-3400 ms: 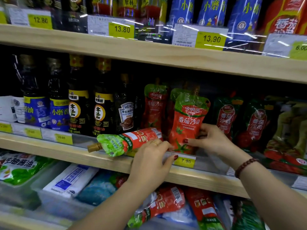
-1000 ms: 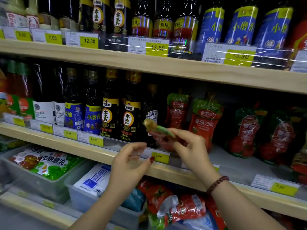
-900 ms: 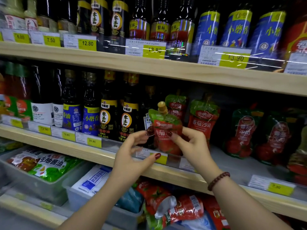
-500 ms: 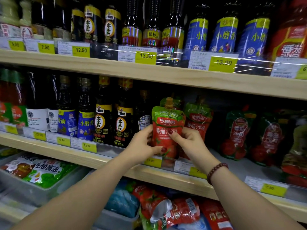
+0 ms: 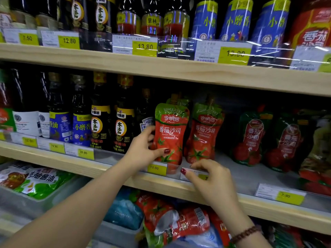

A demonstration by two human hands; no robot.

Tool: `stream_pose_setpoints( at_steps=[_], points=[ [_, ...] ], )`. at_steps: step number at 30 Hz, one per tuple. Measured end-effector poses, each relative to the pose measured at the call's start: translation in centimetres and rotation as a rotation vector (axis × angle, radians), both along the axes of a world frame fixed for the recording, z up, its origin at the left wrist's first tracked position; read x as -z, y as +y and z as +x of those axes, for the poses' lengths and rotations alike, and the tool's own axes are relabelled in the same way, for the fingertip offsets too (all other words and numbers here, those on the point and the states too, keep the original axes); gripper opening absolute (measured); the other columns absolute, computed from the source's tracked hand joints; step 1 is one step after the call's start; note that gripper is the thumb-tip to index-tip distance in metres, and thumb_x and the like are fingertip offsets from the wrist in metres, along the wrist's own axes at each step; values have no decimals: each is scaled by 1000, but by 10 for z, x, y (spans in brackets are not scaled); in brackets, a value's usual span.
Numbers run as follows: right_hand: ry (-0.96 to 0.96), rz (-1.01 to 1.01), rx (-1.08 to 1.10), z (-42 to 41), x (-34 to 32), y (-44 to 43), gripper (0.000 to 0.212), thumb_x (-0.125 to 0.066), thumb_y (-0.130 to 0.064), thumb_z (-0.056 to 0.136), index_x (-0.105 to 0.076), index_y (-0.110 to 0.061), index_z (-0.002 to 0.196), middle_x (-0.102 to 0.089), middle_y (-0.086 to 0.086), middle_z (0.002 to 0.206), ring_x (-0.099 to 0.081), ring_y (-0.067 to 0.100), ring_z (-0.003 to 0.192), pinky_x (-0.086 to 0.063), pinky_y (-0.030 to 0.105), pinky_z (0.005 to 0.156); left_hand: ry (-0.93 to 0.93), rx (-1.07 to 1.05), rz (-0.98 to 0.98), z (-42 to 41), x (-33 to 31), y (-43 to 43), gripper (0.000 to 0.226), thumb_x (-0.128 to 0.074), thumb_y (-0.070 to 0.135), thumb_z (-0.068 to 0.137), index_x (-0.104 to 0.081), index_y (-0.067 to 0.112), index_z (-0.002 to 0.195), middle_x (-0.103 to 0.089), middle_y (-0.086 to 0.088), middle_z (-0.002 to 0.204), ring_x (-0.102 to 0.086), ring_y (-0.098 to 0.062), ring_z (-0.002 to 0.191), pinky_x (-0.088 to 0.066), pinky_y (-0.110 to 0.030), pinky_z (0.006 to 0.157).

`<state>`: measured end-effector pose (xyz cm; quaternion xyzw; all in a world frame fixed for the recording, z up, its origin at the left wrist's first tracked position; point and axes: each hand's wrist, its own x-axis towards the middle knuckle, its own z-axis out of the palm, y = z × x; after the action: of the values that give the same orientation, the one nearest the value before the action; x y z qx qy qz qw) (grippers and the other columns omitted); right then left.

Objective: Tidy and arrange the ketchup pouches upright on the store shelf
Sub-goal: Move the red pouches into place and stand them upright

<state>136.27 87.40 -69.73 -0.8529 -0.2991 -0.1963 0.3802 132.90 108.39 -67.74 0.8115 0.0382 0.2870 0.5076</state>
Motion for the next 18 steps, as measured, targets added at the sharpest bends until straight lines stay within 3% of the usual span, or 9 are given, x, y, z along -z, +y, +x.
stream_pose_setpoints(
  at_steps=[2, 5, 8, 12, 18],
  points=[
    [-45, 22, 20, -2, 3, 3, 15, -71, -42, 71, -67, -29, 78, -65, -16, 82, -58, 5, 81, -49, 27, 69, -58, -78, 55, -4, 2, -2, 94, -81, 19, 67, -23, 42, 137, -59, 7, 115, -59, -9, 104, -53, -32, 81],
    [-112, 24, 38, -4, 6, 4, 12, -74, -32, 71, -66, -26, 76, -65, -12, 79, -58, 10, 79, -48, 31, 70, -96, -135, 251, -12, 1, -7, 119, -85, 25, 61, 1, 64, 134, -49, 12, 127, -57, -6, 105, -53, -31, 77],
    [-158, 41, 52, -5, 7, 5, 11, -76, -23, 71, -66, -23, 74, -65, -10, 75, -59, 13, 75, -48, 33, 68, -61, -180, 431, -14, -5, -10, 120, -84, 23, 61, 3, 68, 131, -43, 3, 136, -55, -19, 111, -56, -47, 79],
    [-193, 43, 68, -5, 10, 5, 13, -78, -19, 69, -66, -22, 72, -65, -9, 72, -57, 13, 71, -47, 32, 66, -39, -175, 512, -10, -11, -9, 118, -83, 19, 65, 3, 68, 130, -46, -2, 123, -56, -22, 103, -56, -43, 82],
    [-234, 39, 75, -5, 12, 7, 15, -78, -21, 68, -64, -23, 72, -63, -9, 69, -57, 14, 67, -47, 31, 62, 16, -283, 683, 5, -10, -14, 109, -76, 26, 72, 6, 57, 136, -45, -2, 126, -57, -26, 102, -55, -41, 78]
  ],
)
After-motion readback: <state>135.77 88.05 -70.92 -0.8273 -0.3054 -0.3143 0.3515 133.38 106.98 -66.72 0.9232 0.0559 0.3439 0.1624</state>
